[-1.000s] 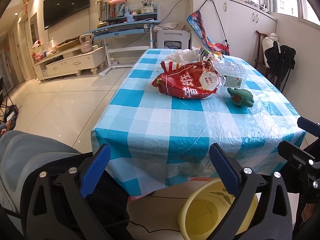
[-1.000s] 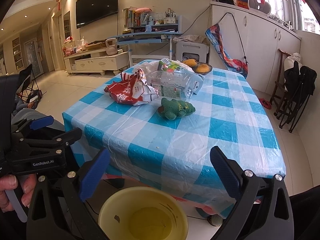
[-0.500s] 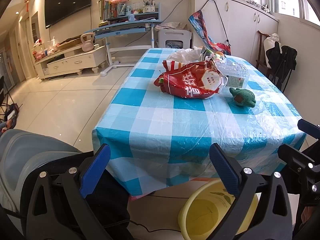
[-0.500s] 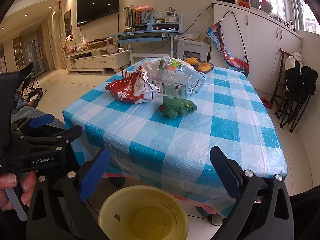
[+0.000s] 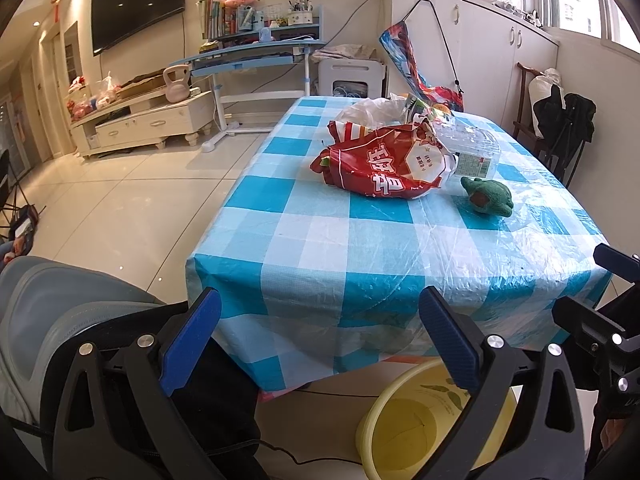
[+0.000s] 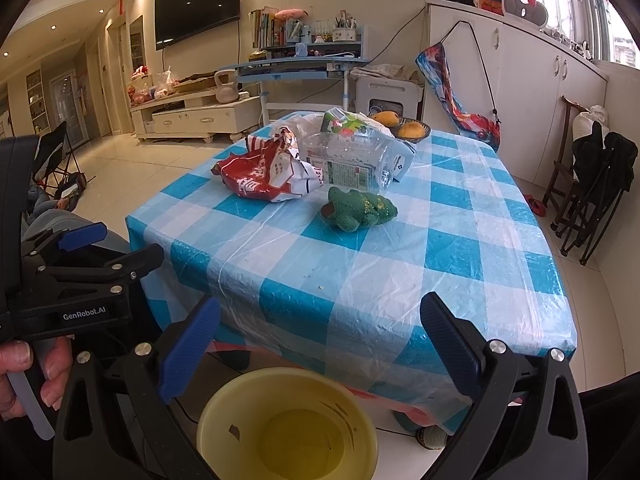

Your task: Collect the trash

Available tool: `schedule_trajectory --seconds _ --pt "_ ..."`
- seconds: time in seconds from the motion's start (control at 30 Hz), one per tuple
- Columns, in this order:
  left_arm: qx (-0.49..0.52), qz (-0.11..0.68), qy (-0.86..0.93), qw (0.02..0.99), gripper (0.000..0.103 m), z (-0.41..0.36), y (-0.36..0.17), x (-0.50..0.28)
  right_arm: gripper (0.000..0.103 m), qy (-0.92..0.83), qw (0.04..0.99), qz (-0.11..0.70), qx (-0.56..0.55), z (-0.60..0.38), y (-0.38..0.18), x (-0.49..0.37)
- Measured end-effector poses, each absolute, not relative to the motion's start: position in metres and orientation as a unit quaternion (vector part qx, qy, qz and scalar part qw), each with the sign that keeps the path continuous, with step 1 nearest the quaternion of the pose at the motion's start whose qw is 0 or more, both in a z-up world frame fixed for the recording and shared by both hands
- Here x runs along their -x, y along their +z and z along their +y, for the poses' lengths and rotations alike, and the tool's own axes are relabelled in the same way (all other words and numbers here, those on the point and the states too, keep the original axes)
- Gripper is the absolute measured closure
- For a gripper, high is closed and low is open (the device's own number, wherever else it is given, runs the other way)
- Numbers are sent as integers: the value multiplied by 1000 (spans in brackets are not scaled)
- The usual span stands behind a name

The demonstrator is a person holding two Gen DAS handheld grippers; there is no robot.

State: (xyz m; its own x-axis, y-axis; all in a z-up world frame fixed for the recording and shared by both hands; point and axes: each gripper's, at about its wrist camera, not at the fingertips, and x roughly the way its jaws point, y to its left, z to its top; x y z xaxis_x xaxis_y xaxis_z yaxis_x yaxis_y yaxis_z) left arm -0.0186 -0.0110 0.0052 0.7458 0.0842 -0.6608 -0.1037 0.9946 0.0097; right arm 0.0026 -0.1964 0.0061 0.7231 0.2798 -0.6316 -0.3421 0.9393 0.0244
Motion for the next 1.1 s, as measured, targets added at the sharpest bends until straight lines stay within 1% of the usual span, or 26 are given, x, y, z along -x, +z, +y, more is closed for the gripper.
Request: schedule_trajectory --seconds 1.1 --pt "17 352 54 934 8 -8 5 18 7 175 921 345 53 -193 0 -4"
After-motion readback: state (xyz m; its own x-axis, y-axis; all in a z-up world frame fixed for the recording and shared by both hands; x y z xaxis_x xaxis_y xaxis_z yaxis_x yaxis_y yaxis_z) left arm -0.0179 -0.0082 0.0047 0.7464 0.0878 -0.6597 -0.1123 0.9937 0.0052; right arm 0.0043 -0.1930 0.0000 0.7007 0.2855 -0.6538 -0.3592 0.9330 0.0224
